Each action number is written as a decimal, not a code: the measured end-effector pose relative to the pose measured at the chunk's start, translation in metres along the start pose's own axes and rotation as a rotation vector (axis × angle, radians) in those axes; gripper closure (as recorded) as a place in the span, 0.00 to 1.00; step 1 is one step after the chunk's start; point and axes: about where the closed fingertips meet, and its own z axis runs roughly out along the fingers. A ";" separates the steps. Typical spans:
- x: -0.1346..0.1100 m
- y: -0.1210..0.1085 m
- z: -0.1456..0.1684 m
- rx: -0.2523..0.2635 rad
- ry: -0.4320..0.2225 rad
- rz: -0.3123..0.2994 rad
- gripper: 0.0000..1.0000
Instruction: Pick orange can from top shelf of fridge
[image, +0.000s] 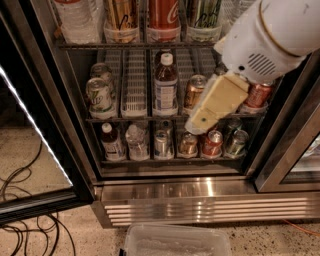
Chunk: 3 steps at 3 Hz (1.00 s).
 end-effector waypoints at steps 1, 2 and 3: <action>-0.014 -0.010 -0.005 0.051 -0.042 -0.008 0.00; -0.014 -0.010 -0.005 0.051 -0.042 -0.008 0.00; -0.036 -0.017 0.017 0.036 -0.090 -0.048 0.00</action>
Offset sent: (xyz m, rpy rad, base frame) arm 0.0096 0.0069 0.0140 0.0258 -0.0618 -0.0066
